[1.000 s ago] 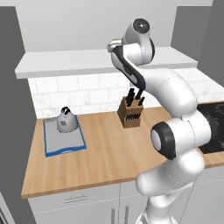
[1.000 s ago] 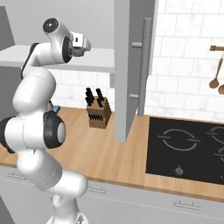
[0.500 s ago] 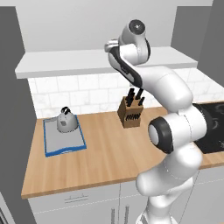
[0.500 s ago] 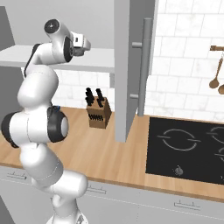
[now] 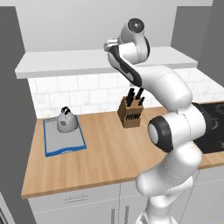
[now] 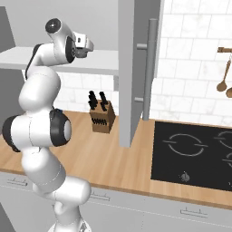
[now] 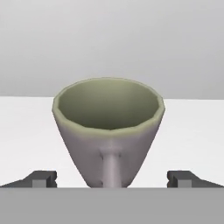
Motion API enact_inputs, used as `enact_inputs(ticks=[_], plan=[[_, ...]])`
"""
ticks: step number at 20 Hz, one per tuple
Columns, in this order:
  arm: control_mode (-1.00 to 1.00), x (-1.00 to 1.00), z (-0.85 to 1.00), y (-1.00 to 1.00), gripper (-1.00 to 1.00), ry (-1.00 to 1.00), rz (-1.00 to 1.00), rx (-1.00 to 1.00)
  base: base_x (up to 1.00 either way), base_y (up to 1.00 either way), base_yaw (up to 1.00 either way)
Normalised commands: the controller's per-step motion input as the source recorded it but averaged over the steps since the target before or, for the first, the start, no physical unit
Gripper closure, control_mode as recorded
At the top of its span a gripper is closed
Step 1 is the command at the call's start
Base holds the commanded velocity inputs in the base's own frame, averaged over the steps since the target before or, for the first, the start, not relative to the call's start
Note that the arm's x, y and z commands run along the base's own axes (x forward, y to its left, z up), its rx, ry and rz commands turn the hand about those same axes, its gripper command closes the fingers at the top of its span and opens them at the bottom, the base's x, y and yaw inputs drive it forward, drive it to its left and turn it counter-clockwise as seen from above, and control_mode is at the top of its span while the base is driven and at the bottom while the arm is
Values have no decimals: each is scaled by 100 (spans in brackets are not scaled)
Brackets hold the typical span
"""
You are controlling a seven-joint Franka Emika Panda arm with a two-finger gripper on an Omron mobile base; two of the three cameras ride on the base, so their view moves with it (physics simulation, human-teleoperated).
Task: Pick the kettle from the counter and place it on the tray. Then pick the mug from the cabinet and place it on the tray. Then close the cabinet doors.
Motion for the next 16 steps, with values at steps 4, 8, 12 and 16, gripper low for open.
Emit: enact_inputs(ticks=[4,8,12,16], plan=[[-100,0,0,0,-100,0,-3,0,0,0,0],[-100,-1,0,0,-100,0,-3,0,0,0,0],[-100,-3,0,8,100,0,-1,0,0,0,0],[-100,-1,0,3,100,0,-1,0,0,0,0]])
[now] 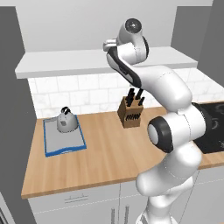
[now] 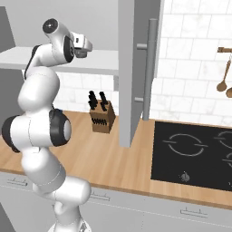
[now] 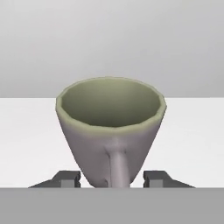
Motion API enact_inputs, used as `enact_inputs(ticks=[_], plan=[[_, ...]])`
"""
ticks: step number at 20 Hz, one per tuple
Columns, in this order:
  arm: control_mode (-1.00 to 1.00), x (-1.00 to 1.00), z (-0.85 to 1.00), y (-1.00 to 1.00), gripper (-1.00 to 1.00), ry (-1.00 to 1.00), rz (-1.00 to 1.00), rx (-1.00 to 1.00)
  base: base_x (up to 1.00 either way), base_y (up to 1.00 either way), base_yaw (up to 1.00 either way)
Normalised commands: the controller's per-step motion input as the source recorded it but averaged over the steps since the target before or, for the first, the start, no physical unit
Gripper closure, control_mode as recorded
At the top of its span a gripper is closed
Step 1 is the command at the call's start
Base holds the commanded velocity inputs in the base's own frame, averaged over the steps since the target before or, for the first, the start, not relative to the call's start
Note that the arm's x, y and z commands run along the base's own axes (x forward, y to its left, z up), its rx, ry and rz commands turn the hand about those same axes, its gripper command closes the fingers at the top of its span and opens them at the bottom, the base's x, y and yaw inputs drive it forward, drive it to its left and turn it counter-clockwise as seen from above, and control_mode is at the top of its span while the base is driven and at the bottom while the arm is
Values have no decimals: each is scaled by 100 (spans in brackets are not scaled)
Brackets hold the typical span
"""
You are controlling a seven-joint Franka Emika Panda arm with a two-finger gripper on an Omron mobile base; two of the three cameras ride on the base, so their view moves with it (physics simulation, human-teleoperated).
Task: Pick the kettle from the counter and place it on the tray. Then pick the mug from the cabinet and place it on the tray. Then close the cabinet doors.
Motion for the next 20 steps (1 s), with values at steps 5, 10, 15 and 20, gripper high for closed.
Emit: enact_inputs(ticks=[5,10,15,20], plan=[[-100,-3,0,0,100,-1,0,0,0,0,0],[-100,-3,0,0,100,-1,0,0,0,0,0],[-100,-58,0,7,100,-3,2,0,0,0,0],[-100,-94,0,6,100,0,8,0,0,0,0]])
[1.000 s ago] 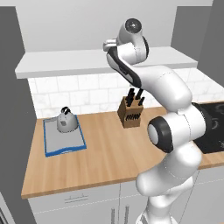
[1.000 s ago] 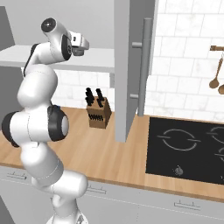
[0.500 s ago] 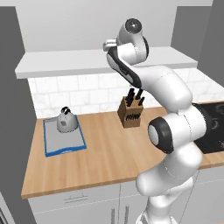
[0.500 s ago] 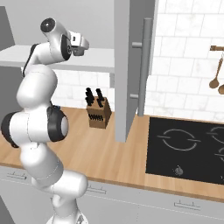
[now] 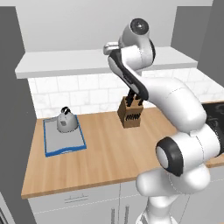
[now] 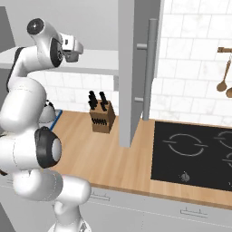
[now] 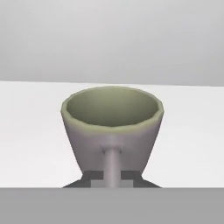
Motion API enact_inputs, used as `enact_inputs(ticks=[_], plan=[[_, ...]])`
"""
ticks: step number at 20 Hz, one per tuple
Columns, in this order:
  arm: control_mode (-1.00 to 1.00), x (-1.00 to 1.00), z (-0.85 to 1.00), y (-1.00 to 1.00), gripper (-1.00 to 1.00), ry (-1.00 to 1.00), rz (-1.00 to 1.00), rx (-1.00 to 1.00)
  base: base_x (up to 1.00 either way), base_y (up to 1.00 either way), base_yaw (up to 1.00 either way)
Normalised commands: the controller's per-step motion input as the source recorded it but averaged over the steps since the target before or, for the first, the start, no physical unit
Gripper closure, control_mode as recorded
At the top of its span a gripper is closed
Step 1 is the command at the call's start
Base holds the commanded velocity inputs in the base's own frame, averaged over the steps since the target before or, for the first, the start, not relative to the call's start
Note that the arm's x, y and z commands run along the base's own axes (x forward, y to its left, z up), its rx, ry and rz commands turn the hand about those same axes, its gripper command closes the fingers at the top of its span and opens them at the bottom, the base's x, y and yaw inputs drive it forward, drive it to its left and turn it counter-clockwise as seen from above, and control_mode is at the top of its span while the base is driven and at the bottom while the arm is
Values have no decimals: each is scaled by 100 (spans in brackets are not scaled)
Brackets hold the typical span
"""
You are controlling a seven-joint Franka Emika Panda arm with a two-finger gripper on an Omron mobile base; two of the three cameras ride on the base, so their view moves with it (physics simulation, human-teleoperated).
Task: Pick the kettle from the counter and place it on the tray. Then pick the mug from the cabinet and place it on the tray. Then close the cabinet doors.
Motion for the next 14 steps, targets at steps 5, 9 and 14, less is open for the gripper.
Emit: enact_inputs(ticks=[5,9,14], plan=[[-100,-100,0,3,100,0,24,0,0,0,0],[-100,-100,0,10,100,0,36,0,0,0,0],[-100,-85,-5,26,100,0,35,0,0,0,0]])
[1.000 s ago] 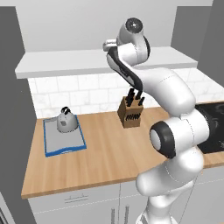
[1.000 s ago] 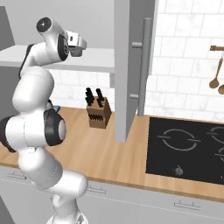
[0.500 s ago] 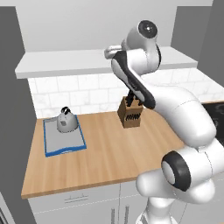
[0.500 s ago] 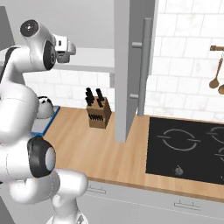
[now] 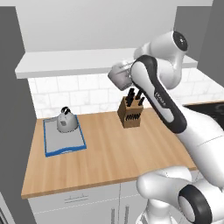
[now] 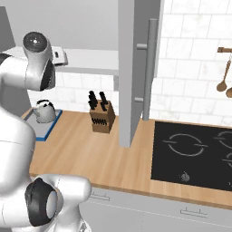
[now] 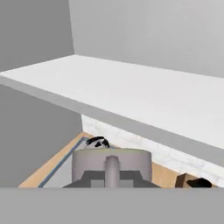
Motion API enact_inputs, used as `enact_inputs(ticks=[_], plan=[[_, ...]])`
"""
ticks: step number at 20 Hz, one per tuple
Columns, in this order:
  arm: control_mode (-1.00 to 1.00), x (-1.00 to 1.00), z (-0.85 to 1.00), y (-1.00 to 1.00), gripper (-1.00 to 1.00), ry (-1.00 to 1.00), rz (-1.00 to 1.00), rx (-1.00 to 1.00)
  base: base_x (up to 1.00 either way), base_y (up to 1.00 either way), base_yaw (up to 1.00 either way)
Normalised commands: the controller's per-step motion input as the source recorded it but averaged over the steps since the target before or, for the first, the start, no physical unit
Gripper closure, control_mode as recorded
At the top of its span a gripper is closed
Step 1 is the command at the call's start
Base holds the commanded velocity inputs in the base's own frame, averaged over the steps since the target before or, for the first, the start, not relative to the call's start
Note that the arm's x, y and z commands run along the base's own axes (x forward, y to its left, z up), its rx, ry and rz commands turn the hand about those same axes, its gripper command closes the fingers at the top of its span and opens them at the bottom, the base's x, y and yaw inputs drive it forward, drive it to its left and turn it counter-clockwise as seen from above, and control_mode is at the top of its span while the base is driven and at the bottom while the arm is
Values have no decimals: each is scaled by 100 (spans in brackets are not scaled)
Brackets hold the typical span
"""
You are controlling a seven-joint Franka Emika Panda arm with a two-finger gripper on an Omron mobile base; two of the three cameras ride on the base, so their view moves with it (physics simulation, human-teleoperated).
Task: Pick the kettle from the counter and place it on the tray. Then pick the mug from the cabinet and place it on the tray. Then close the cabinet doors.
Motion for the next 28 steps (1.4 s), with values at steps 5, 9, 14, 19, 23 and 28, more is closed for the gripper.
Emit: enact_inputs(ticks=[5,9,14,19,23,28], plan=[[-100,-75,-13,34,100,0,31,0,0,0,0],[-100,-65,-16,34,100,0,29,0,0,0,0],[-100,-68,-15,36,100,0,29,-4,0,0,0],[-100,-61,-23,38,100,0,27,-7,0,0,0],[-100,-54,-37,40,100,0,23,-7,0,0,0],[-100,-29,-45,39,100,0,14,-5,0,0,0]])
